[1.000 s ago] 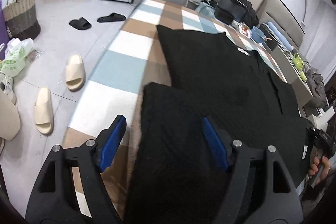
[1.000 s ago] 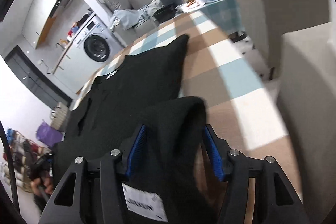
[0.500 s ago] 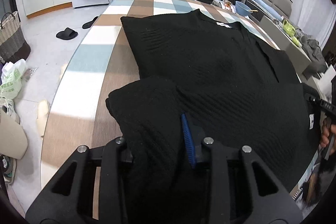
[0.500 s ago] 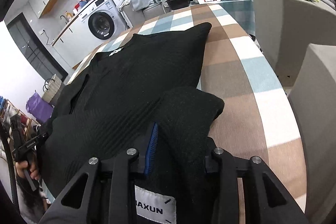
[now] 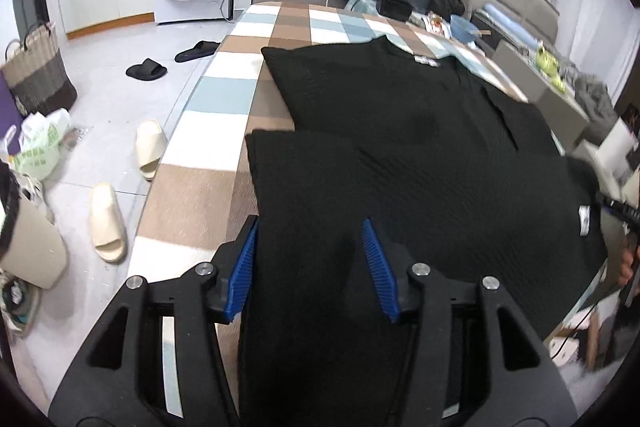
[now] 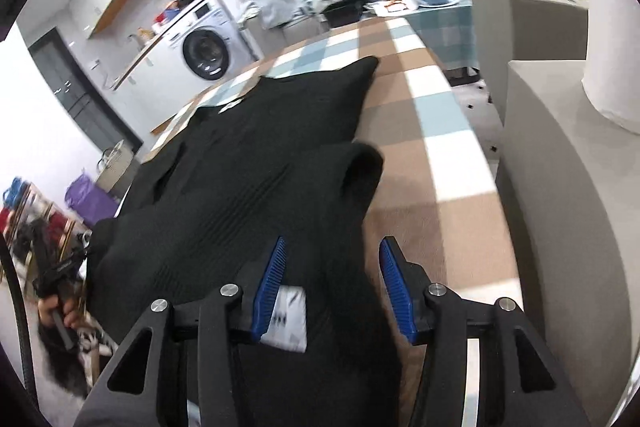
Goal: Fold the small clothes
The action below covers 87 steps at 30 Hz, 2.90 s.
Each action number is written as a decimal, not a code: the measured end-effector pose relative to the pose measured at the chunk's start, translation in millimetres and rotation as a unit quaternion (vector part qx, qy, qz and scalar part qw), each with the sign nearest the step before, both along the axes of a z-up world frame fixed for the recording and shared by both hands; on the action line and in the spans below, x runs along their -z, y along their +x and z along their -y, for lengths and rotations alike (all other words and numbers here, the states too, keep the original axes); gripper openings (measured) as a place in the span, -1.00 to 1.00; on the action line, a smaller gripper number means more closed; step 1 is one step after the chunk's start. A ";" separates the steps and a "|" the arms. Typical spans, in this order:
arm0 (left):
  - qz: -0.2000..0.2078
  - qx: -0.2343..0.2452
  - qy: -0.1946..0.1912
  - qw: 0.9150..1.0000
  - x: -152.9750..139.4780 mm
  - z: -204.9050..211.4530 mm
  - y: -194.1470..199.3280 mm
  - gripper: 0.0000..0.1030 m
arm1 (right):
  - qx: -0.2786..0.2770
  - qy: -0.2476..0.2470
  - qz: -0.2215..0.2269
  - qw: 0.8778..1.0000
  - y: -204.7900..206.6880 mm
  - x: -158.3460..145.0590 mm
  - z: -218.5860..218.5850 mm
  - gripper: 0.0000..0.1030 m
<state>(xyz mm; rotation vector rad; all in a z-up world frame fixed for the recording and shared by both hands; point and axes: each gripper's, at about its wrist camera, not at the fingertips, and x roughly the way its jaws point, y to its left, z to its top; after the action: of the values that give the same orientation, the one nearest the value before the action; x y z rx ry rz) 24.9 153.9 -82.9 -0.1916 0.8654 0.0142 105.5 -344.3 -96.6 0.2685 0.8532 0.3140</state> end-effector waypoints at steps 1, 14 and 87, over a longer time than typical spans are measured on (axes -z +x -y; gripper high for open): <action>-0.002 0.002 0.003 1.000 0.0 1.9 -3.9 -0.07 | -0.002 -0.004 0.007 1.000 -2.4 -0.2 -1.6 -0.01; 0.030 0.045 0.010 0.998 -20.8 29.1 -33.0 -0.14 | -0.013 0.030 0.051 0.998 -4.4 -9.2 -13.0 -0.21; -0.008 0.073 -0.128 0.989 -4.9 -1.1 -51.0 0.31 | -0.046 0.156 0.019 0.986 -9.1 17.6 -8.1 0.04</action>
<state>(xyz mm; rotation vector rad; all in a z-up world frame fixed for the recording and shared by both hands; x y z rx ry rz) -26.1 155.0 -78.0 -0.3684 0.8945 -0.2332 96.5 -336.2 -114.1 0.5148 0.7791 0.5388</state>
